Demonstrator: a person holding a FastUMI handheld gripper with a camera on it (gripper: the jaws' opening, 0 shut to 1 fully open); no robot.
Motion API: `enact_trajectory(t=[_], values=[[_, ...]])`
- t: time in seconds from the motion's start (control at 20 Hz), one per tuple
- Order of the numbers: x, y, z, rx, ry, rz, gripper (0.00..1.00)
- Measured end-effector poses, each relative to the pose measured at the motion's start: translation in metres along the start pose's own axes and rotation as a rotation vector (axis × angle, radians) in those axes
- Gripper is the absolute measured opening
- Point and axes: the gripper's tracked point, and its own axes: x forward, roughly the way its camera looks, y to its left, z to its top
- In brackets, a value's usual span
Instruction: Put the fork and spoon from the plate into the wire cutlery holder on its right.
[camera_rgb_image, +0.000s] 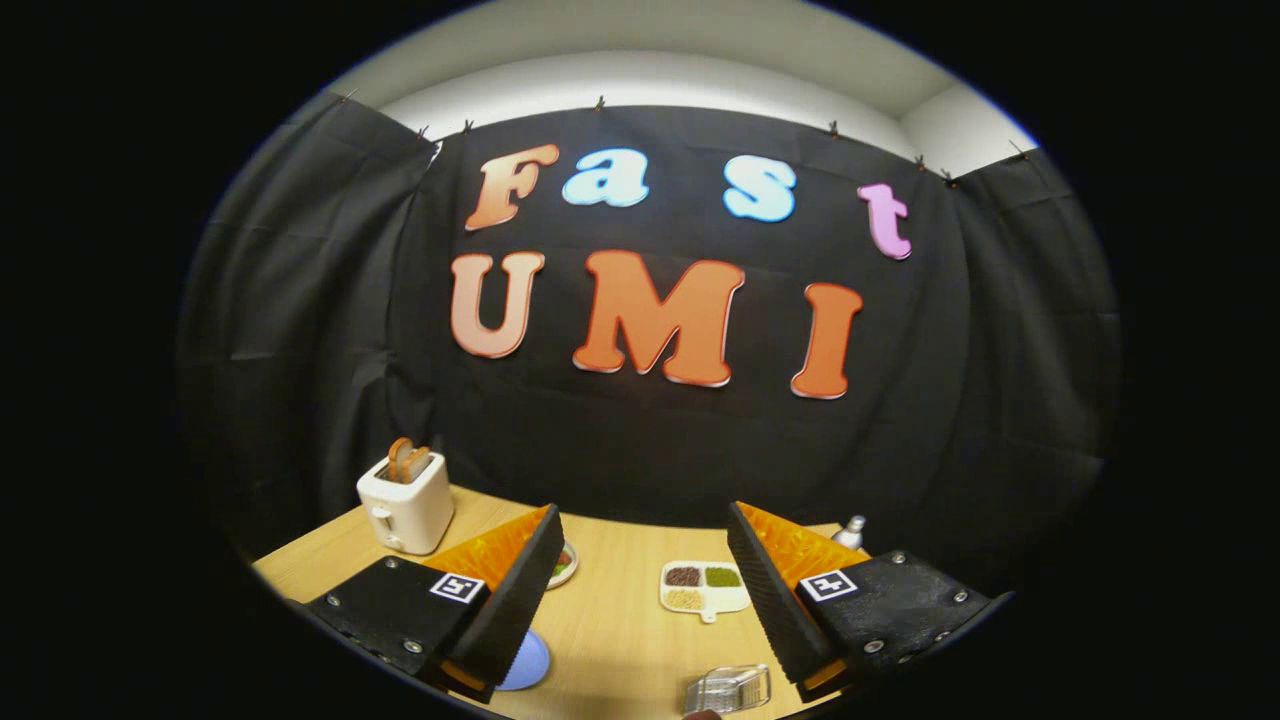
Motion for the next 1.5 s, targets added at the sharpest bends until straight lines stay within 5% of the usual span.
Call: enact_trajectory(t=[0.75, 1.25, 1.5], values=[[0.014, 0.128, -0.184, 0.035, 0.801, 0.285, 0.97], [0.009, 0.153, -0.284, 0.011, 1.194, 0.280, 0.85], [0.011, 0.159, -0.308, 0.017, 1.287, 0.244, 0.67]])
